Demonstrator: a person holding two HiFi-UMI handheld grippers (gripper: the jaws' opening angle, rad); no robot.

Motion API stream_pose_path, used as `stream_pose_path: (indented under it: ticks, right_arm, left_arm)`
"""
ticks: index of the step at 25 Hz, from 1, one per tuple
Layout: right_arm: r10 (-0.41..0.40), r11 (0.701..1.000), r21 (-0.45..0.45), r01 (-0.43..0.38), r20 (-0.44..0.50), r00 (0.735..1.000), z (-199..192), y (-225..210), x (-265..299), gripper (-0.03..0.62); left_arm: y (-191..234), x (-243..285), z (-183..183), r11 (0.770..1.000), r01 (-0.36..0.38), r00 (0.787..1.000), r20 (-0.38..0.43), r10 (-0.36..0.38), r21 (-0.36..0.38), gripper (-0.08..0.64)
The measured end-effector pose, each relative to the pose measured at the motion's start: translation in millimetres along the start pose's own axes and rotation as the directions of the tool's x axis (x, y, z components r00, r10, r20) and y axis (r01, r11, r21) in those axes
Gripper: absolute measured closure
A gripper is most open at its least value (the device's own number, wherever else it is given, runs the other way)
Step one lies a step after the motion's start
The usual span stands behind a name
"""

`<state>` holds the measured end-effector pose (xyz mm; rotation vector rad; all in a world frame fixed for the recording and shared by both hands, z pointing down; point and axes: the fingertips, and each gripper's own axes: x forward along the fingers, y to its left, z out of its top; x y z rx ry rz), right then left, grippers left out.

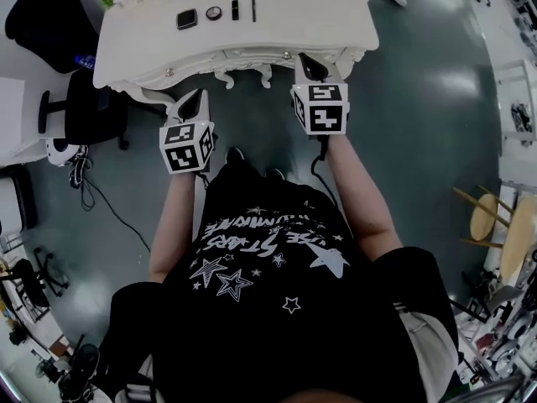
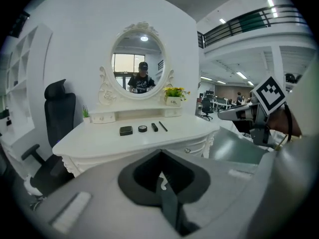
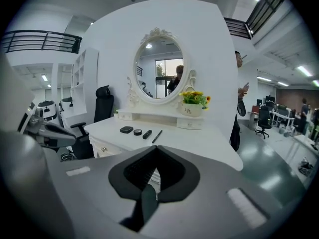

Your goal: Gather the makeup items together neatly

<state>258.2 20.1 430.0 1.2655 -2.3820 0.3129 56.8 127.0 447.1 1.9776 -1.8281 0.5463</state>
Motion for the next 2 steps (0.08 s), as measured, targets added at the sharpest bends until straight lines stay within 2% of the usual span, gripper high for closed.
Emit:
stream_pose_path:
  ticks: [2]
  right_arm:
    - [0.006,1.000,-0.002,-0.006,0.010,1.000,-7.1,-1.3,-16.7,0.565]
  left_arm:
    - [-13.8,-11.9,-6.9,1.000,-0.011,1.000,0.003,0.011,0.018,0.560]
